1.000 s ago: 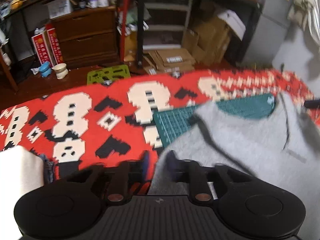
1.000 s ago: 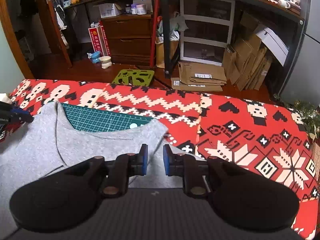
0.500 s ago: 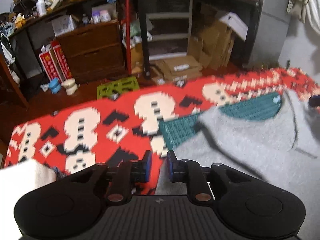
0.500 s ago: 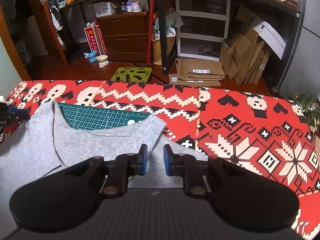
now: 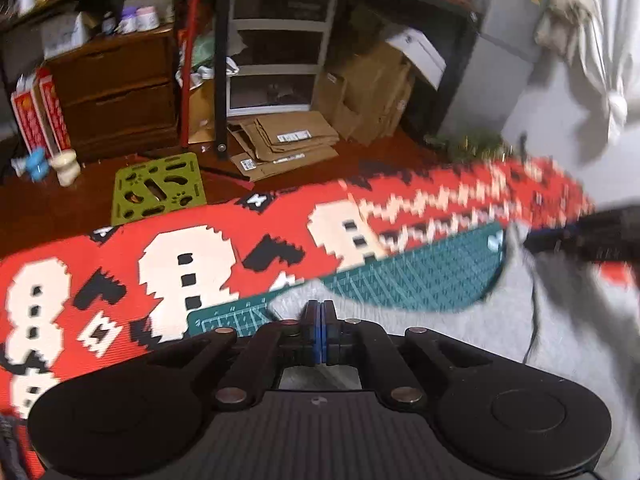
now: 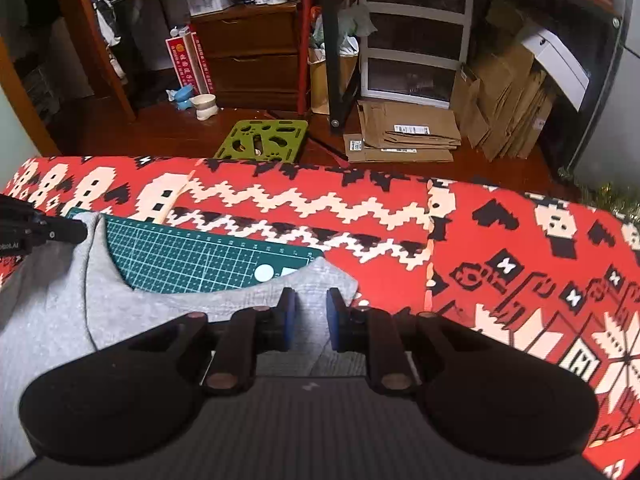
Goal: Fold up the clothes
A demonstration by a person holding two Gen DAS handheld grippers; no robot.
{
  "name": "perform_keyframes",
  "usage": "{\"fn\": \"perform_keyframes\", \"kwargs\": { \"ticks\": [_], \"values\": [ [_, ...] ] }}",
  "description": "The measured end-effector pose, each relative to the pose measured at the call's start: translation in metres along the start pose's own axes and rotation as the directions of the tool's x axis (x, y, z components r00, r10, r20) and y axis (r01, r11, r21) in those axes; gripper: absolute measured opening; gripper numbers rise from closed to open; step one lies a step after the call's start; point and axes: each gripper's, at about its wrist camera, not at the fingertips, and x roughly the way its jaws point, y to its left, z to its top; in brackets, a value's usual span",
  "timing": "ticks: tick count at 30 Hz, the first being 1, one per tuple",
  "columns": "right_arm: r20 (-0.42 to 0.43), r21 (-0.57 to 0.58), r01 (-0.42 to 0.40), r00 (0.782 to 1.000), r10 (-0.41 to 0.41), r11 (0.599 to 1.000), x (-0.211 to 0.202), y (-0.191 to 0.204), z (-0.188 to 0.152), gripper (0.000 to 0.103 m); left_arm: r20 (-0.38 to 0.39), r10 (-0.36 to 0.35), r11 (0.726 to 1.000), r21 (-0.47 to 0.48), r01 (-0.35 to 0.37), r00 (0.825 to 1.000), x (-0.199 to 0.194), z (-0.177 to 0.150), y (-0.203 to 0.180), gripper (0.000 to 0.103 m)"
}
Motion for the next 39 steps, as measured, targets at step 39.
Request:
{"fn": "perform_keyframes", "kwargs": {
  "ticks": [39],
  "values": [
    [0.007,-0.133,-0.261,0.964,0.265,0.956,-0.139,0.191,-0.156,0.025,0.019,0.128,0.817,-0.569,-0.094,0.992,-0.166,-0.209,-0.002,0.020]
  ]
}}
